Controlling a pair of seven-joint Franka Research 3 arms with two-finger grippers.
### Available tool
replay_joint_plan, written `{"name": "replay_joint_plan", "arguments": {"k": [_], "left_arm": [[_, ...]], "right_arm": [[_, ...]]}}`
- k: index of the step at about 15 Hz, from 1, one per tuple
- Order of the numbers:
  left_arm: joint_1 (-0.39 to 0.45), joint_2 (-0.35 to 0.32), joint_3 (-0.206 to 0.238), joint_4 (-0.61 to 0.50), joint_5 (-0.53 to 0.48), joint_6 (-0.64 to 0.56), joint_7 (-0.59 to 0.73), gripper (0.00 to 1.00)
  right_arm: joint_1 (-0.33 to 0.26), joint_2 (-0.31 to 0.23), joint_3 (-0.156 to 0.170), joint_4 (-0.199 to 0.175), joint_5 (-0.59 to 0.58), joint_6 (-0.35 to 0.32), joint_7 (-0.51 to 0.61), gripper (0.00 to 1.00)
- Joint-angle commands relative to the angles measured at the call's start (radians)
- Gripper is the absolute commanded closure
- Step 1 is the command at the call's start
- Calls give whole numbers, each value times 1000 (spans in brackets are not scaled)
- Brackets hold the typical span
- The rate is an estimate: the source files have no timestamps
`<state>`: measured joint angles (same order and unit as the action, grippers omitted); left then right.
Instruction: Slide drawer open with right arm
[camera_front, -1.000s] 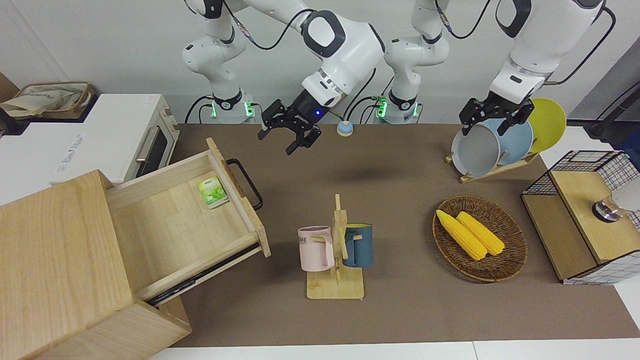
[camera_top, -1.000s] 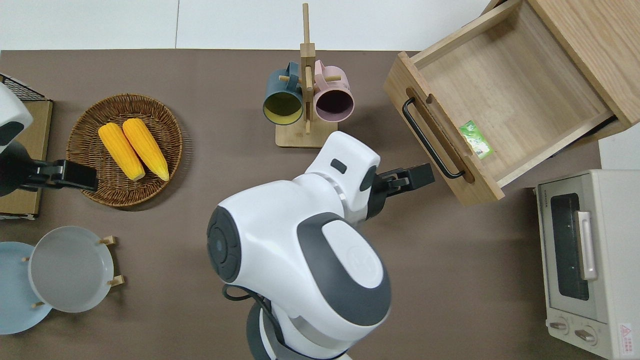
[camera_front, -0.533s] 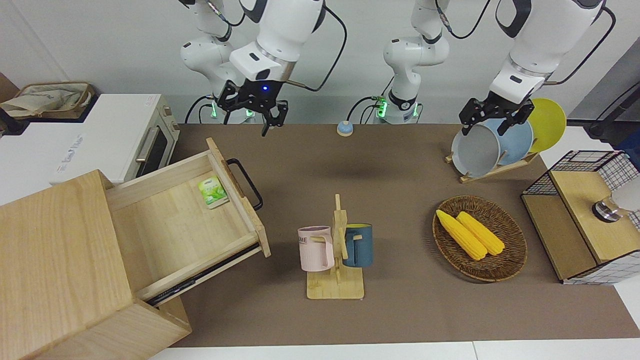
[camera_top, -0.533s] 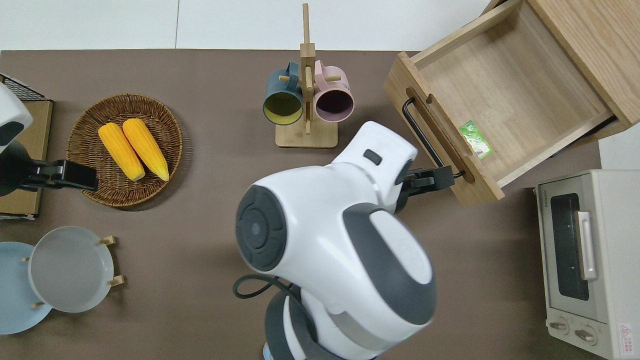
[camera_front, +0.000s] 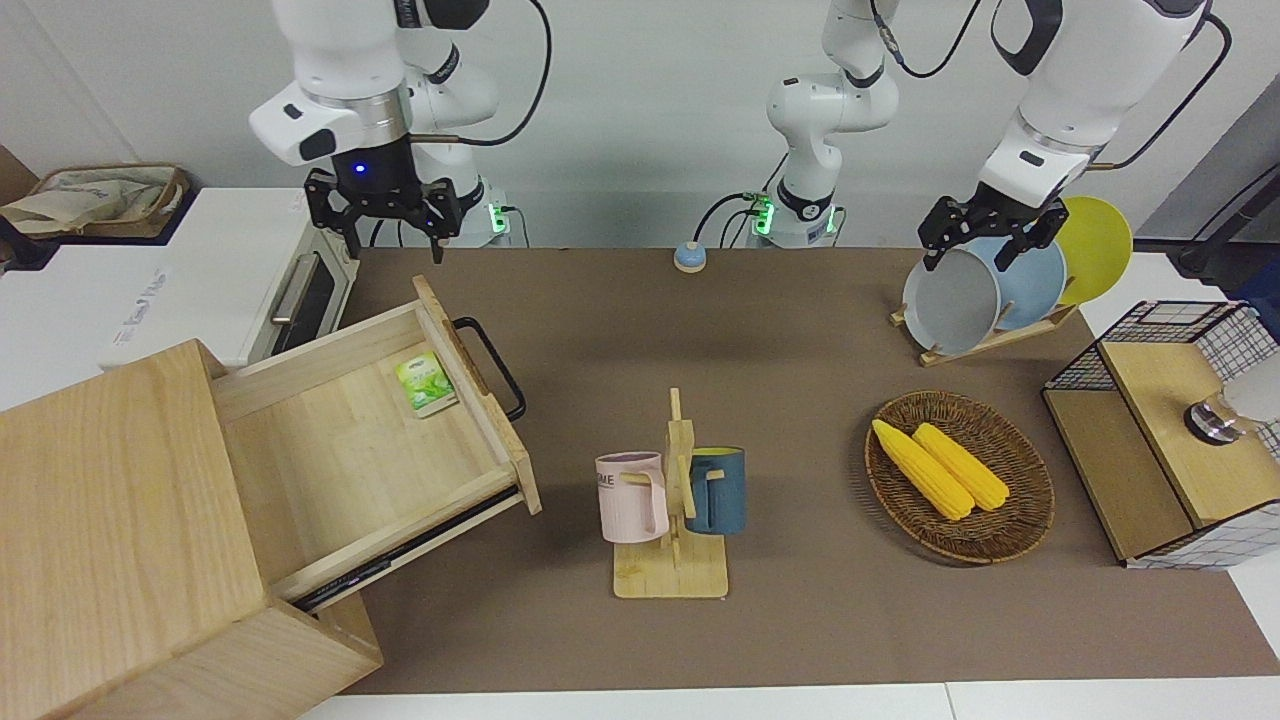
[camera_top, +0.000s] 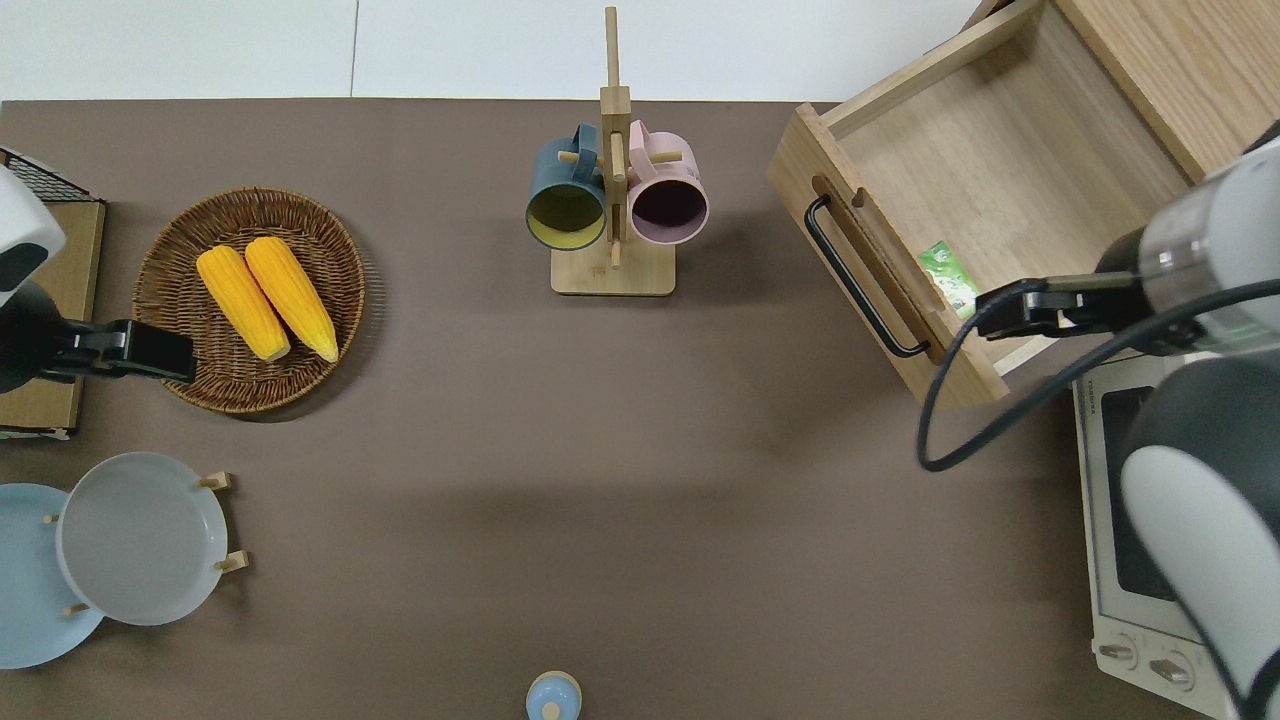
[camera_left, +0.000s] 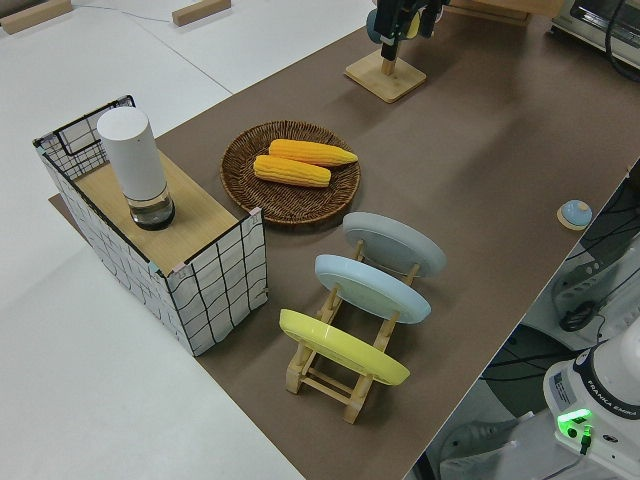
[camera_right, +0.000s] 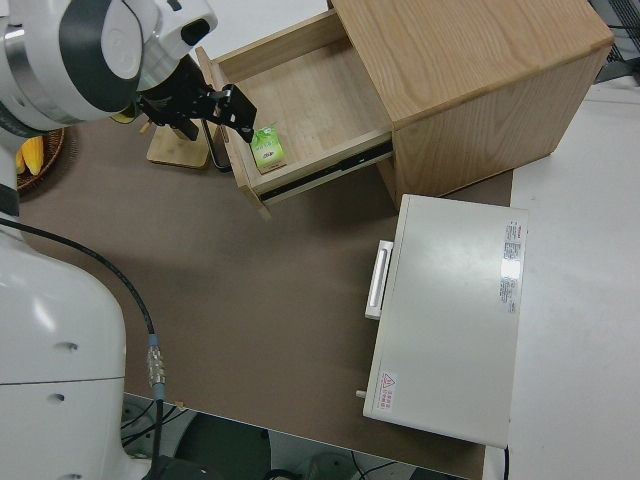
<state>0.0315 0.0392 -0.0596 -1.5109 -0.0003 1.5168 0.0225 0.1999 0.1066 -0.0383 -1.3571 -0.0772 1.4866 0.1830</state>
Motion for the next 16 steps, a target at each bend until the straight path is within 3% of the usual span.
{"name": "replay_joint_plan", "arguments": {"k": [1, 5, 16], "left_arm": [[4, 11, -6, 26, 17, -20, 10, 7], [4, 11, -6, 26, 17, -20, 10, 7], [4, 11, -6, 26, 17, -20, 10, 7]], "right_arm": [[-121, -7, 17, -25, 92, 46, -149, 15], [-194, 7, 43, -68, 140, 109, -191, 15], [-146, 35, 77, -63, -16, 97, -186, 15]]}}
